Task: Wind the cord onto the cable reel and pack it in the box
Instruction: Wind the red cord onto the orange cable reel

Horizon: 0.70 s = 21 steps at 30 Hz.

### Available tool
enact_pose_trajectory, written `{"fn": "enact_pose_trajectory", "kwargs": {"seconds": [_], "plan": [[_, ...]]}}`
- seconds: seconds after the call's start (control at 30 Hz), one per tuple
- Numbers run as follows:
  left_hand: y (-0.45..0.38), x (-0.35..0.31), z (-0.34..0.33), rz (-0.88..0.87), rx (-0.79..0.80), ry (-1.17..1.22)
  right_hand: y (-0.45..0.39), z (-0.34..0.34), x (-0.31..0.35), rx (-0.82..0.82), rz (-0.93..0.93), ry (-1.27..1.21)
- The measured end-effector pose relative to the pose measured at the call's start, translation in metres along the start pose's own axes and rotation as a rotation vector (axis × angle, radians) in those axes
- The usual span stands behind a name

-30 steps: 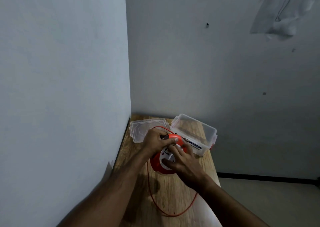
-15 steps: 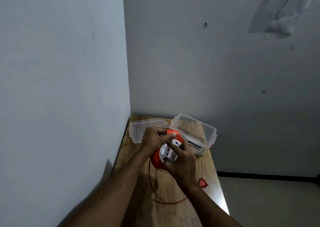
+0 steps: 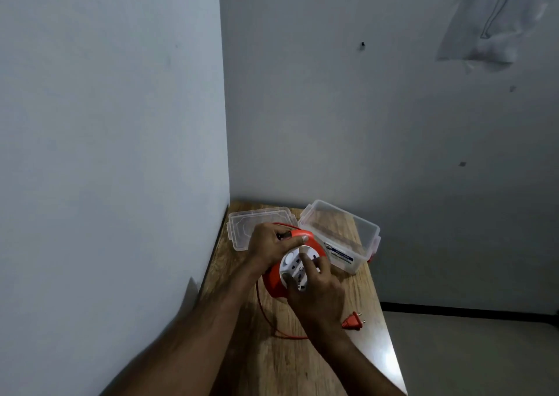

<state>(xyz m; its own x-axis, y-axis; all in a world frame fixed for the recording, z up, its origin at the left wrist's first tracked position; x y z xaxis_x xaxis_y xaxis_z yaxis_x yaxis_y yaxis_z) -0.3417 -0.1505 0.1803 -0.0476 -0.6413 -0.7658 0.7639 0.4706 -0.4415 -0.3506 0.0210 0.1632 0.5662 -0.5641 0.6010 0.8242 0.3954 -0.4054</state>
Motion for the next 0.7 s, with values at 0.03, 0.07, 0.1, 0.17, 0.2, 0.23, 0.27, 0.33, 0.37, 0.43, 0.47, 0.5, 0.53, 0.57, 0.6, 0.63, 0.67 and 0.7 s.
{"fn": "enact_pose_trajectory", "kwargs": {"seconds": [0.03,0.07,0.1,0.17,0.2,0.23,0.27,0.33,0.37,0.43,0.47,0.5,0.53,0.57,0.6,0.63,0.67,0.7], "plan": [[-0.002,0.000,0.003,0.005,-0.003,0.011,0.002,0.004,0.006,-0.040,0.154,0.116],[-0.004,-0.001,0.005,0.001,0.003,0.019,0.005,0.006,0.011,-0.070,0.307,0.200],[-0.005,-0.003,0.005,-0.006,0.023,0.014,0.009,0.005,0.013,-0.063,0.448,0.256],[-0.006,-0.006,0.004,-0.029,0.069,-0.011,0.012,-0.002,0.012,0.061,0.630,0.335],[-0.006,-0.006,0.003,-0.040,0.087,-0.018,0.012,-0.006,0.011,0.132,0.672,0.374],[-0.006,-0.005,0.002,-0.043,0.097,-0.021,0.010,-0.007,0.011,0.170,0.695,0.401],[-0.005,-0.004,0.001,-0.046,0.099,-0.019,0.008,-0.007,0.011,0.189,0.709,0.417],[-0.004,-0.003,-0.001,-0.042,0.112,-0.021,0.004,-0.007,0.015,0.230,0.717,0.445],[-0.005,-0.004,-0.002,-0.039,0.120,-0.028,0.001,-0.007,0.018,0.247,0.720,0.453],[-0.005,-0.003,-0.002,-0.036,0.129,-0.032,-0.002,-0.007,0.018,0.276,0.717,0.466],[-0.005,-0.003,-0.001,-0.030,0.127,-0.029,-0.003,-0.008,0.017,0.284,0.709,0.480],[-0.005,-0.002,0.000,-0.026,0.126,-0.029,-0.004,-0.010,0.017,0.289,0.700,0.496],[-0.005,-0.003,0.001,-0.030,0.126,-0.032,-0.004,-0.012,0.016,0.292,0.690,0.501],[-0.005,-0.003,0.000,-0.036,0.127,-0.035,-0.004,-0.014,0.017,0.291,0.681,0.499],[-0.004,-0.003,0.000,-0.042,0.126,-0.035,-0.004,-0.015,0.017,0.287,0.672,0.493],[-0.004,-0.004,0.000,-0.047,0.122,-0.038,-0.004,-0.016,0.018,0.279,0.665,0.487],[-0.003,-0.005,0.000,-0.050,0.116,-0.045,-0.004,-0.017,0.018,0.274,0.651,0.487],[-0.003,-0.006,0.000,-0.056,0.107,-0.055,-0.005,-0.018,0.018,0.262,0.633,0.487]]}}
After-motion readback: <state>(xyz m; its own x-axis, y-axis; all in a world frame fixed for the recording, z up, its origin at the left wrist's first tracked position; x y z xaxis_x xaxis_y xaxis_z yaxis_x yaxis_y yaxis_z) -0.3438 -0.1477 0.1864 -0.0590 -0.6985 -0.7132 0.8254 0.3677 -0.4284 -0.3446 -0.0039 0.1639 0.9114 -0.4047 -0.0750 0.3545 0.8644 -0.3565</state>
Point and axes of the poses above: each hand's wrist, its own y-axis away from the middle knuckle, its own z-axis out of the back of the hand, x = y × z, the point moved 8 cm from there along -y, towards the middle knuckle, and after that the axes turned 11 degrees about -z, right-handed, at the moved point
